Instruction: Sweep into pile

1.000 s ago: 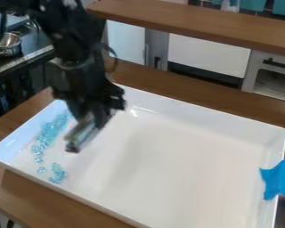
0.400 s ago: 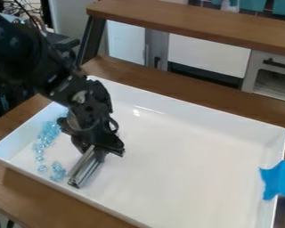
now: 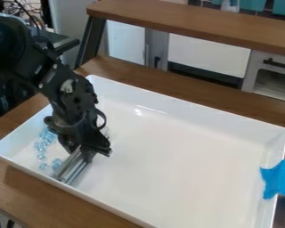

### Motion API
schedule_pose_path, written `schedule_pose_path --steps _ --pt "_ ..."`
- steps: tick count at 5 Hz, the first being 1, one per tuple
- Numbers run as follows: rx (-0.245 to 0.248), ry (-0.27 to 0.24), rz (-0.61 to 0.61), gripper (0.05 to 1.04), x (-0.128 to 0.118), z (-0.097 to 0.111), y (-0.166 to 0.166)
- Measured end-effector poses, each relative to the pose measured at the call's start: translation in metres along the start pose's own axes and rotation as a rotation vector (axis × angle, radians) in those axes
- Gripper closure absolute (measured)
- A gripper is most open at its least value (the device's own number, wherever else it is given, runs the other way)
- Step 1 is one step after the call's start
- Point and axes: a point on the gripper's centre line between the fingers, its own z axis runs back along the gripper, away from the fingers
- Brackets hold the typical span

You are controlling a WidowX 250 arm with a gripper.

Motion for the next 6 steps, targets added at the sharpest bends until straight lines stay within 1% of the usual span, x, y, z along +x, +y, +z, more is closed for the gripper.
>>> schedule_pose_path --steps 1,2,3,4,5,6 --pt "0.015 0.026 0.003 0.716 -0.002 0.001 0.012" --pt "0.038 0.001 0.001 0.716 0.001 0.007 0.03" --pt "0.082 -0.045 -0.006 0.716 0.003 0.002 0.041" --pt "0.093 -0.059 -0.011 0.716 0.002 -0.001 0.045" --pt "0.03 -0.018 -0.003 0.716 -0.005 0.006 0.039" --pt "-0.056 -0.032 0.034 0.716 0.009 0.032 0.032"
